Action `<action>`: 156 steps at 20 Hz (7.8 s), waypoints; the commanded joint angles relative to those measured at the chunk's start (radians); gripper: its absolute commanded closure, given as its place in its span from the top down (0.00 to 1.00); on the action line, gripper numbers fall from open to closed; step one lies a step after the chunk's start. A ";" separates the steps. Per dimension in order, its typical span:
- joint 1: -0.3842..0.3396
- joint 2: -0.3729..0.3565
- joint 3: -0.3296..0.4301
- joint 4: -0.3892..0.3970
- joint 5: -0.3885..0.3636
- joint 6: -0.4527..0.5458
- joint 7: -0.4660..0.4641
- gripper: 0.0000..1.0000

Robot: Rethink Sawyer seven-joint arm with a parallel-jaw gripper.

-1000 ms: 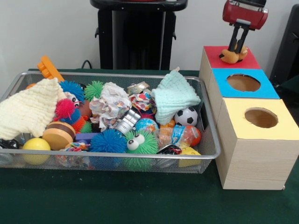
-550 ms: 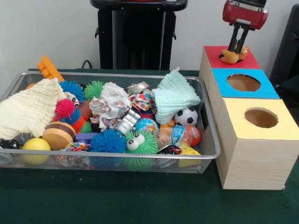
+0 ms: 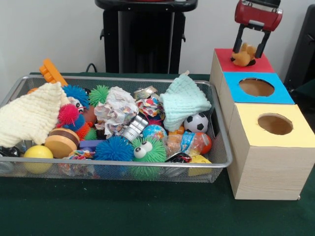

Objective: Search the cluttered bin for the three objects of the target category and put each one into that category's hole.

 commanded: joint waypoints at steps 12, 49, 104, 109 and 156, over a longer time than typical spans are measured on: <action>-0.027 0.022 0.100 0.067 0.040 -0.042 0.249 1.00; -0.023 -0.062 0.037 0.034 0.025 0.119 0.220 1.00; -0.049 0.018 0.090 0.060 0.024 -0.028 0.232 0.00; -0.044 0.039 0.089 0.050 0.029 -0.038 0.239 0.00; 0.002 -0.124 -0.057 -0.091 0.011 0.412 0.198 0.00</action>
